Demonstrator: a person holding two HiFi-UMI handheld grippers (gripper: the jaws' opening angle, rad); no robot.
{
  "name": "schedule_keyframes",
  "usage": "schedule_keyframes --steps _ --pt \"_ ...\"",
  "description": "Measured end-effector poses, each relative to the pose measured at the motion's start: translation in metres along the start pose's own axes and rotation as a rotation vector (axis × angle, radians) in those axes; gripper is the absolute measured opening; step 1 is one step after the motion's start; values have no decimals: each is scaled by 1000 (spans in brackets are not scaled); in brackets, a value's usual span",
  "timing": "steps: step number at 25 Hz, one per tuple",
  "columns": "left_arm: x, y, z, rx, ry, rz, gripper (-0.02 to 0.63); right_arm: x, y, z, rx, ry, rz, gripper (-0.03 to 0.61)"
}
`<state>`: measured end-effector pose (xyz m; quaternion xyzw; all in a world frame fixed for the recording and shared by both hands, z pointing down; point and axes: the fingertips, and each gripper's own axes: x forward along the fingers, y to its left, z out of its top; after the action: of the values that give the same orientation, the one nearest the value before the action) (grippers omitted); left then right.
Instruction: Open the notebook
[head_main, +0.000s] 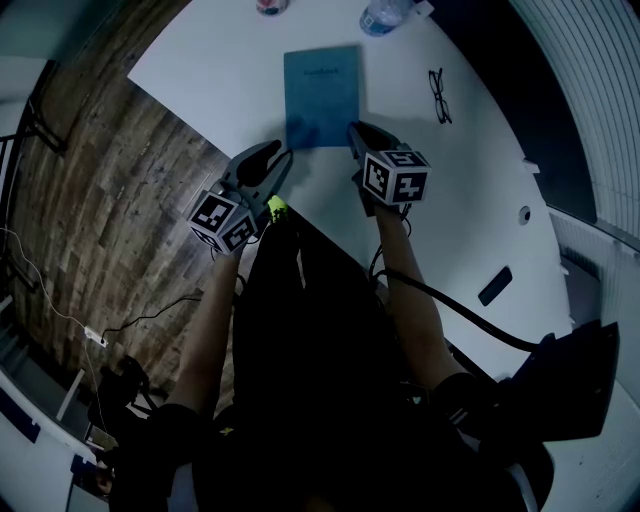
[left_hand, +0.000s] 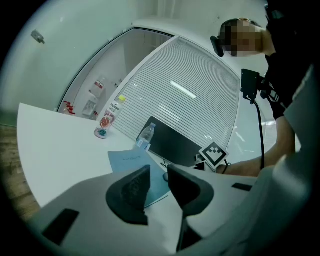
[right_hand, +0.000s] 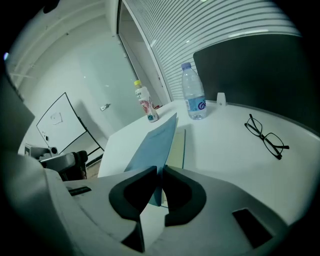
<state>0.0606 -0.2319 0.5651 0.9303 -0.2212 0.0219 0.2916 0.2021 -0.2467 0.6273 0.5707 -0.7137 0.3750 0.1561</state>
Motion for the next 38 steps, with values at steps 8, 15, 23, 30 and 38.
schedule_keyframes --steps 8,15,23,30,38 --pt "-8 -11 17 18 -11 -18 103 -14 28 20 -52 -40 36 35" --pt "-17 -19 29 38 -17 -38 101 -19 57 34 -141 -50 63 32" --pt "-31 -16 41 30 -37 -43 100 -19 92 45 -247 -44 89 32" --pt "-44 -7 53 34 -58 -35 100 -11 125 51 -315 -37 130 32" --pt "-61 2 59 33 -76 -23 98 2 157 51 -394 -11 149 31"
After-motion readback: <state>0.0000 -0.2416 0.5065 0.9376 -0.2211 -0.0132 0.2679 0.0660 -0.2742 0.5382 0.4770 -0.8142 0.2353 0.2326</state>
